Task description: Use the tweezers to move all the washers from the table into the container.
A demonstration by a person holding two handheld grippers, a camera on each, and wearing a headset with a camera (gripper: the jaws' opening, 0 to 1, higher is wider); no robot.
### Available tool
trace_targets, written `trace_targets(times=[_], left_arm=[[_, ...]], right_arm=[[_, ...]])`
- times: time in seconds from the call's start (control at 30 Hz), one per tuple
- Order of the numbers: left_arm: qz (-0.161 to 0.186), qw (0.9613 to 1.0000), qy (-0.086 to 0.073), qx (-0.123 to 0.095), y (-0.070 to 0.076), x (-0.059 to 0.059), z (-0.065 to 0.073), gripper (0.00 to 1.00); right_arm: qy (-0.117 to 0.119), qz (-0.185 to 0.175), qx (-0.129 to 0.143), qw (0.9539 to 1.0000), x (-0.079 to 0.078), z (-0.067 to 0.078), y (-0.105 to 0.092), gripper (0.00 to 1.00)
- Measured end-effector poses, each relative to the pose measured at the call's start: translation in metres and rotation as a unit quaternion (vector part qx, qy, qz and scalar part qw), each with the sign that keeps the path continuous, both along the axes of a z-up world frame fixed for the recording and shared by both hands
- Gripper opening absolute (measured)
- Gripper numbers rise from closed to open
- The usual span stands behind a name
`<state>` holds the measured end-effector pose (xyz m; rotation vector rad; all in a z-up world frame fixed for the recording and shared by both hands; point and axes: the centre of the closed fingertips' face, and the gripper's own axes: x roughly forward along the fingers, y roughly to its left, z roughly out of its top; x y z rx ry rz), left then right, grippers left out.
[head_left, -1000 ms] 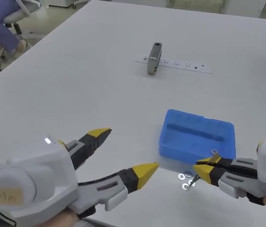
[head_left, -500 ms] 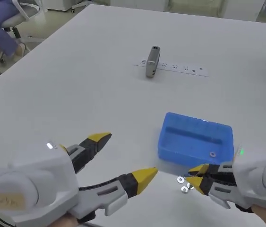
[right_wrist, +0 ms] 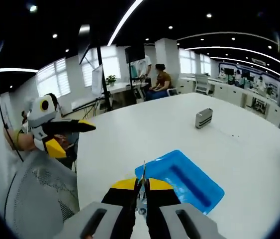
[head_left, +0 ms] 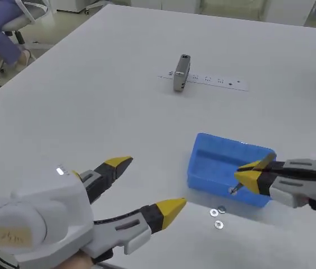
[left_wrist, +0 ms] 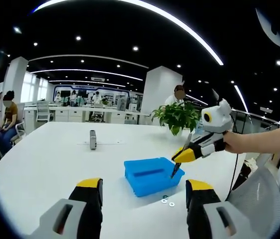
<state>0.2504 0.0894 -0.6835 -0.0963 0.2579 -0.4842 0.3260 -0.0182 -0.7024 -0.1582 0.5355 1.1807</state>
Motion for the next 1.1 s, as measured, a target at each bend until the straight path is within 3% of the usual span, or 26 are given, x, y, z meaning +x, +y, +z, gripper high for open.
trace_targets(times=[0.07,0.17,0.3,0.4,0.57,0.7,1.1], left_arm=[[0.001,1.0,0.0,-0.001,0.001,0.0,0.0,0.68],[0.003,1.0,0.0,-0.002,0.002,0.0,0.0,0.68],[0.005,1.0,0.0,-0.002,0.003,0.001,0.0,0.68],[0.005,1.0,0.001,-0.002,0.004,0.001,-0.001,0.68],[0.007,1.0,0.002,-0.001,0.004,0.001,-0.001,0.68],[0.007,1.0,0.003,-0.001,0.004,0.001,-0.001,0.68],[0.008,1.0,0.004,0.0,0.005,0.001,-0.002,0.67]], right_arm=[[0.017,-0.03,0.016,0.9993,0.016,0.002,-0.004,0.02],[0.039,-0.066,0.015,0.997,0.036,-0.007,-0.011,0.02],[0.067,-0.091,-0.005,0.9936,0.051,-0.028,-0.016,0.02],[0.073,-0.099,-0.023,0.9921,0.06,-0.042,-0.018,0.02],[0.073,-0.097,-0.054,0.9911,0.062,-0.061,-0.018,0.02],[0.067,-0.096,-0.065,0.991,0.063,-0.067,-0.017,0.03],[0.054,-0.093,-0.072,0.9916,0.062,-0.069,-0.016,0.03]])
